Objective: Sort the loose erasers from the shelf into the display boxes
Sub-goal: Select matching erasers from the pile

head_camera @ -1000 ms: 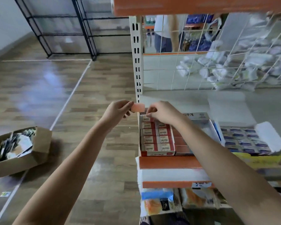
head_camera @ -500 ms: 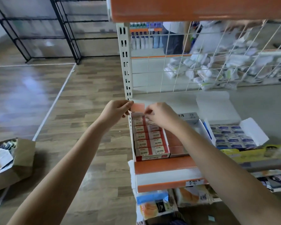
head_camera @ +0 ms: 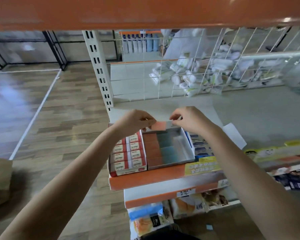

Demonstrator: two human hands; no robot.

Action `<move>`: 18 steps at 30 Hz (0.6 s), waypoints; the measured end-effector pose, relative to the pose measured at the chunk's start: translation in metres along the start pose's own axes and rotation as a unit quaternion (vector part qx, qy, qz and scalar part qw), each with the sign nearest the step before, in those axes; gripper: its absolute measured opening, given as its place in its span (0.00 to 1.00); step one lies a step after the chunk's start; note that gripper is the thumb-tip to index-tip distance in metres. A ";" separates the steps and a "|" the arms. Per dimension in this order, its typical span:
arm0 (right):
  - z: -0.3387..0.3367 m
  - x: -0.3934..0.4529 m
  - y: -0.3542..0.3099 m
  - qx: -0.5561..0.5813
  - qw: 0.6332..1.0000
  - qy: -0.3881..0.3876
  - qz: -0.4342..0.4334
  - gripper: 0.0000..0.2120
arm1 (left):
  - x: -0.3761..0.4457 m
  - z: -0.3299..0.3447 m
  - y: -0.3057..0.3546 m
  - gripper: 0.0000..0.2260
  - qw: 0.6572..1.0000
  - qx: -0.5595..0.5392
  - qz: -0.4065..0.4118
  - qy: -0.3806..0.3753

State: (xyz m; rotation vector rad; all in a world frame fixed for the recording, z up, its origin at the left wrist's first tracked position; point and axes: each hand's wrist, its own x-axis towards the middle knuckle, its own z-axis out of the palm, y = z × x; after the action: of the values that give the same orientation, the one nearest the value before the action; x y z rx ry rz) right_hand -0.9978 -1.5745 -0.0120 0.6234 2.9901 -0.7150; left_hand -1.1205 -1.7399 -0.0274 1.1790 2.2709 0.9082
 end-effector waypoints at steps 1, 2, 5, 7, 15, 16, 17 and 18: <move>0.000 -0.001 0.004 0.003 1.000 -0.002 -0.003 0.10 | 0.002 0.003 0.003 0.08 1.000 0.014 -0.006 -0.010; 0.000 -0.002 0.007 0.005 1.000 -0.004 -0.007 0.10 | 0.004 0.006 0.005 0.07 0.999 0.026 -0.013 -0.017; 0.001 -0.003 0.015 0.008 1.000 -0.007 -0.018 0.10 | 0.006 0.015 0.011 0.08 0.998 0.056 -0.024 -0.027; 0.001 -0.004 0.018 0.008 1.000 -0.009 -0.025 0.10 | 0.005 0.020 0.015 0.09 0.997 0.067 -0.030 -0.032; -0.003 -0.012 0.026 0.016 0.998 -0.022 -0.050 0.10 | 0.000 0.032 0.026 0.06 0.996 0.044 -0.064 -0.046; -0.003 -0.013 0.027 0.018 0.998 -0.023 -0.053 0.10 | -0.001 0.035 0.029 0.05 0.996 0.046 -0.062 -0.052; -0.003 -0.014 0.028 0.018 0.998 -0.024 -0.054 0.11 | -0.002 0.037 0.031 0.04 0.995 0.050 -0.058 -0.058; -0.003 -0.015 0.030 0.017 0.998 -0.023 -0.056 0.11 | -0.003 0.039 0.034 0.03 0.995 0.053 -0.056 -0.064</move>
State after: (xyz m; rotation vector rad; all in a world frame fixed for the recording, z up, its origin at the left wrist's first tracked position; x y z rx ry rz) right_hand -0.9723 -1.5547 -0.0209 0.4376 2.9965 -0.7755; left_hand -1.0757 -1.7137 -0.0305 1.1074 2.2803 0.6587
